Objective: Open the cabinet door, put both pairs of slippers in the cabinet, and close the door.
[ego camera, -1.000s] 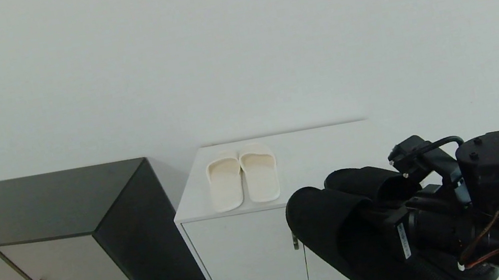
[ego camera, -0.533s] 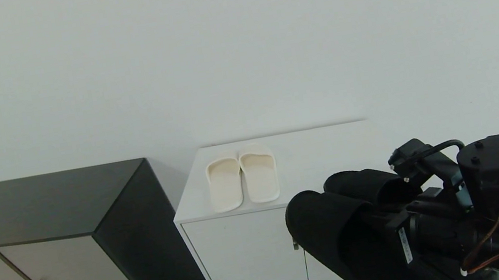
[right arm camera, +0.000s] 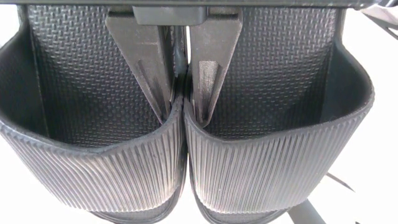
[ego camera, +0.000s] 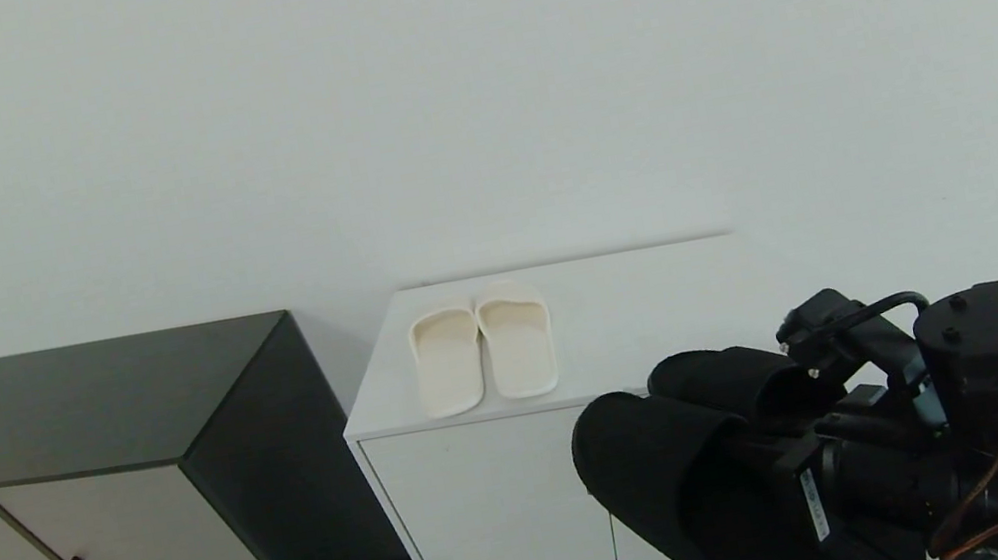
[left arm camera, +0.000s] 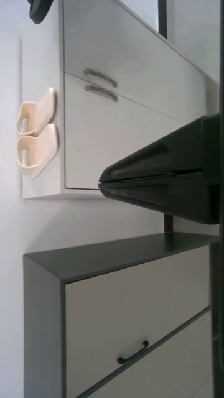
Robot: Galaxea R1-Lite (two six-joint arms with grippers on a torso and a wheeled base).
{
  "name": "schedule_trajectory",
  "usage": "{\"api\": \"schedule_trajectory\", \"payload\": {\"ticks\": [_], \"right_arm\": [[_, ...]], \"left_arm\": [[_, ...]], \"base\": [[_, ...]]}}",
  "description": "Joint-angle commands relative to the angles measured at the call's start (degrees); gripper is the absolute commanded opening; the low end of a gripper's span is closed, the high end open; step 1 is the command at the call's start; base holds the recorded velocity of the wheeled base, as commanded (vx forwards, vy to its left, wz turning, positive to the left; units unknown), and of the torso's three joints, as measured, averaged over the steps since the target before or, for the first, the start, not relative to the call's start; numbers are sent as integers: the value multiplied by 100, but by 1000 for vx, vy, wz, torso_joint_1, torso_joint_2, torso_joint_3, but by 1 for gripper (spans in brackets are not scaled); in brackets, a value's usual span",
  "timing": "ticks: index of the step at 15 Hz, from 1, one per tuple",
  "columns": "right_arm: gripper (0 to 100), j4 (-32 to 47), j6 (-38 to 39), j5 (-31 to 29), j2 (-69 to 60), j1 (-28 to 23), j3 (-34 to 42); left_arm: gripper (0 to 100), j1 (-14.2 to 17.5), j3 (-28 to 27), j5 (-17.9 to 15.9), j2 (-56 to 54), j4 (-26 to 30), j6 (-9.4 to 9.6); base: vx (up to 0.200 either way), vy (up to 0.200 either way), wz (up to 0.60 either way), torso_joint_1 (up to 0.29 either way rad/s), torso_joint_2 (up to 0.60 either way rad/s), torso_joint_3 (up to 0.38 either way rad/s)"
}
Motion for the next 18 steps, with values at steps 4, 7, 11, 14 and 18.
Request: {"api": "schedule_trajectory", "payload": {"ticks": [4,7,11,14,18], "right_arm": [[0,-1,-1,-15,-17,55,67],[0,-1,-1,-15,18,81,102],[0,-1,-1,-15,18,99,102],[0,-1,-1,-6,27,107,102],[0,-1,8,3,27,107,111]], "left_arm": [[0,-1,1,-1,7,1,-2],[100,-1,1,-1,7,10,16],[100,-1,1,-1,7,10,25],[100,-1,1,-1,7,1,25],[100,-1,1,-1,7,1,25]], "base": [[0,0,0,-160,356,190],[0,0,0,-237,543,315],[0,0,0,-225,543,312],[0,0,0,-201,517,312],[0,0,0,-188,502,314]]}}
